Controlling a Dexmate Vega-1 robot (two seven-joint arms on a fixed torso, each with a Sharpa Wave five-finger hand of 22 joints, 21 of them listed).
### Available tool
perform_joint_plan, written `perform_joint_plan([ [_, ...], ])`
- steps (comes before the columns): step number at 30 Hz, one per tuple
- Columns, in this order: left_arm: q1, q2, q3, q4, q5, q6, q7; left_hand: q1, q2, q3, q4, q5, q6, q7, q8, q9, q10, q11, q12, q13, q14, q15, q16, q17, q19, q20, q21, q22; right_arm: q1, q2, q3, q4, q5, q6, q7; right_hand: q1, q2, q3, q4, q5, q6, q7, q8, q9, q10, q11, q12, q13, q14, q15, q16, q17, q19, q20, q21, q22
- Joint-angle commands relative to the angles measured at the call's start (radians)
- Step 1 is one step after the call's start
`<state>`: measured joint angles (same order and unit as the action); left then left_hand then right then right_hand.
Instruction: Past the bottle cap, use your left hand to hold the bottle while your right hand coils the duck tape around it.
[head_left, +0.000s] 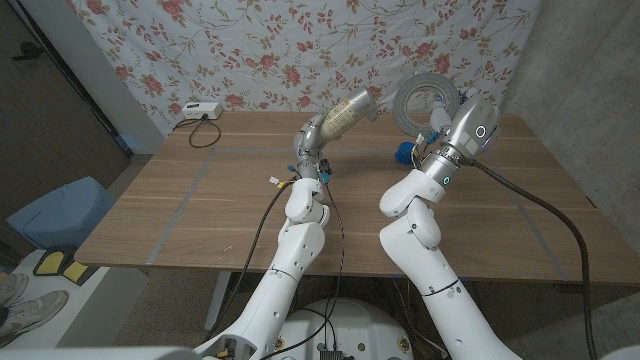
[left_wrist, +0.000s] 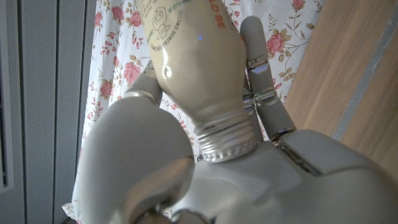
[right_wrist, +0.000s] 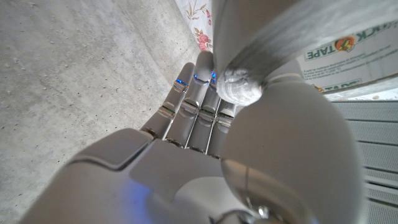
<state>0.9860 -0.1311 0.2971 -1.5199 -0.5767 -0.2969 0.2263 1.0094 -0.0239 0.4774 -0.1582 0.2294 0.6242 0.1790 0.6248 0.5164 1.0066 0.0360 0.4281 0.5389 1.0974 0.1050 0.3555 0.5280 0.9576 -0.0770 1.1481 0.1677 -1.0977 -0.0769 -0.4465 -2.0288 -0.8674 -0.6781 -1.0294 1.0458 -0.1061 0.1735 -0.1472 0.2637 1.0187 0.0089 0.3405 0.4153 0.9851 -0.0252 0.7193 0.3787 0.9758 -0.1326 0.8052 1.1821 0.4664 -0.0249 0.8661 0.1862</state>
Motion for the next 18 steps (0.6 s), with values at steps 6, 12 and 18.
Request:
perform_joint_plan([
  [6,0.001,-0.047,-0.043,0.028,-0.273,-0.037,-0.158,0.134,0.153,0.117,0.044,0.015,-0.017,0.006,0.041,0.051,0.08,-0.092,0.006,0.29,0.299,-0.326,0.01,-0.002,-0.003,-0.082,-0.014,0.002,0.003,-0.111,-0.01,0.069,0.059,0.183,-0.037,0.232,0.216,0.015,-0.005,-0.026,0.059,-0.015,0.004,-0.001,0.114,-0.054,-0.005,0.199,0.037,-0.09,-0.024,-0.009,0.001,0.001,0.009,-0.002],
  [12,-0.008,-0.05,-0.051,0.035,-0.293,-0.024,-0.176,0.128,0.154,0.122,0.044,0.019,-0.021,0.008,0.054,0.068,0.08,-0.092,0.006,0.291,0.298,-0.326,0.01,-0.005,0.001,-0.083,-0.018,0.003,0.014,-0.151,-0.017,0.098,0.068,0.236,-0.046,0.23,0.211,0.019,-0.008,-0.037,0.062,-0.02,0.004,-0.004,0.117,-0.055,-0.005,0.2,0.045,-0.09,-0.023,0.0,0.001,-0.003,0.01,-0.003],
  [18,-0.026,-0.036,-0.062,0.045,-0.345,0.041,-0.223,0.122,0.154,0.127,0.043,0.023,-0.027,0.008,0.069,0.086,0.078,-0.092,0.007,0.296,0.297,-0.326,0.013,-0.003,0.007,-0.085,-0.023,0.003,0.017,-0.165,-0.018,0.098,0.087,0.225,0.004,0.226,0.216,0.026,-0.005,-0.046,0.053,-0.027,0.0,-0.005,0.106,-0.063,-0.009,0.206,0.046,-0.091,-0.028,0.006,0.004,-0.009,0.013,-0.002],
])
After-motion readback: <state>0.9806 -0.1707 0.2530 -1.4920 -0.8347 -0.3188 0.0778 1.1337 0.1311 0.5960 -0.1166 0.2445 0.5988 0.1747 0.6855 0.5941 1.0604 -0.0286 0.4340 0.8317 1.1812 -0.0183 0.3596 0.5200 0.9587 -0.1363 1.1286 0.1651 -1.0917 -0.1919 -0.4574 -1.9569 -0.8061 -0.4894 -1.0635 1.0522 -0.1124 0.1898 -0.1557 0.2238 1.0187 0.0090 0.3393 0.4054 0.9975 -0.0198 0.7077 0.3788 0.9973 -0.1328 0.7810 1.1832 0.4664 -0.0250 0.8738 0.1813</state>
